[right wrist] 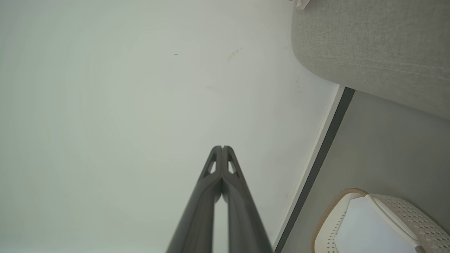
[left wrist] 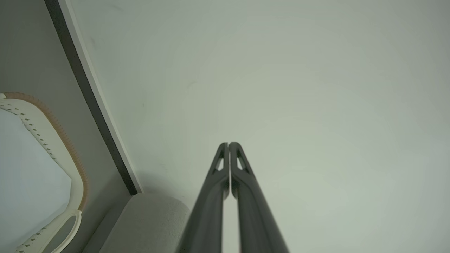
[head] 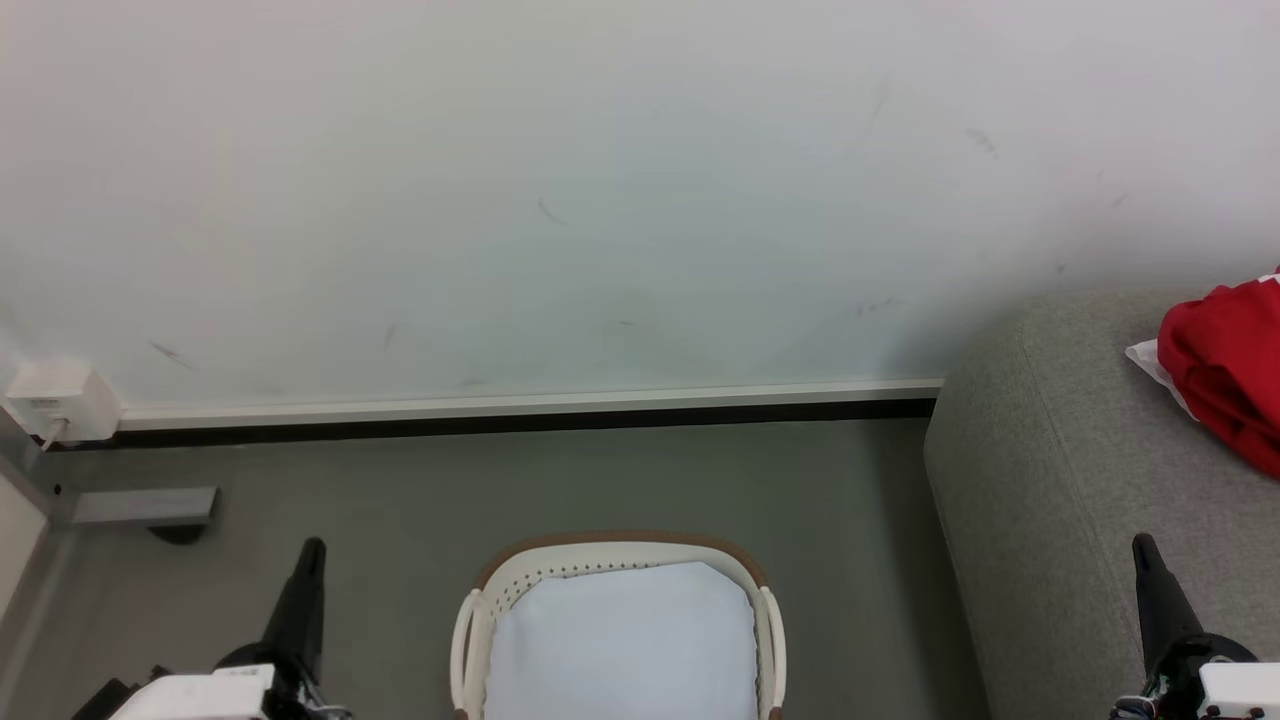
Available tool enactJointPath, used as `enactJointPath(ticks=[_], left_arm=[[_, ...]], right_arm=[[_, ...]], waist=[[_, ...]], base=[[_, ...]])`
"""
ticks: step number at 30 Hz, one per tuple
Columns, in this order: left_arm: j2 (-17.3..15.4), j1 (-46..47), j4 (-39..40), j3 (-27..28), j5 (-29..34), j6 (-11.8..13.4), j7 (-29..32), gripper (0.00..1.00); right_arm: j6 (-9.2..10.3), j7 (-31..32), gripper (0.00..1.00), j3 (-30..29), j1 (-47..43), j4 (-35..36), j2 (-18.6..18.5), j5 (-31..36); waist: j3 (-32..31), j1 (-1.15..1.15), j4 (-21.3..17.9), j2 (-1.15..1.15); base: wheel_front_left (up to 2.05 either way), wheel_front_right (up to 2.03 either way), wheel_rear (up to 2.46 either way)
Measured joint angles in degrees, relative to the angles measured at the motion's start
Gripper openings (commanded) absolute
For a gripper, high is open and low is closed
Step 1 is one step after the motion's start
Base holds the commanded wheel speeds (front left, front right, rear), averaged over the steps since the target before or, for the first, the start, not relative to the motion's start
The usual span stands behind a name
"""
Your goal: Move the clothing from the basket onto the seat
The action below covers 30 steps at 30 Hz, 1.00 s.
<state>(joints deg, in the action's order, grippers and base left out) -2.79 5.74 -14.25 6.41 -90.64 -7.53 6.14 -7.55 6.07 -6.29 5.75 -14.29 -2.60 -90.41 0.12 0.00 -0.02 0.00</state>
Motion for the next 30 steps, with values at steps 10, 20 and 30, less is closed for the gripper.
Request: enactJointPath(ticks=[10, 20, 30], left_arm=[[0.00, 0.27, 0.11, 0.10, -1.32, 0.01, 0.40, 0.00], [0.00, 0.28, 0.12, 0.10, -1.32, 0.00, 0.40, 0.00], [0.00, 0.29, 0.12, 0.10, -1.33, 0.01, 0.40, 0.00]], right_arm=[[0.00, 0.48, 0.00, -0.18, 0.10, 0.16, -0.02, -1.96], [0.00, 0.48, 0.00, -0.18, 0.10, 0.18, -0.03, -1.96], [0.00, 0.48, 0.00, -0.18, 0.10, 0.18, -0.03, -1.97]], waist=[[0.06, 0.00, 0.02, 0.00], [0.06, 0.00, 0.02, 0.00], [0.06, 0.00, 0.02, 0.00]], base=[[0.00, 0.00, 0.00], [0.00, 0.00, 0.00], [0.00, 0.00, 0.00]])
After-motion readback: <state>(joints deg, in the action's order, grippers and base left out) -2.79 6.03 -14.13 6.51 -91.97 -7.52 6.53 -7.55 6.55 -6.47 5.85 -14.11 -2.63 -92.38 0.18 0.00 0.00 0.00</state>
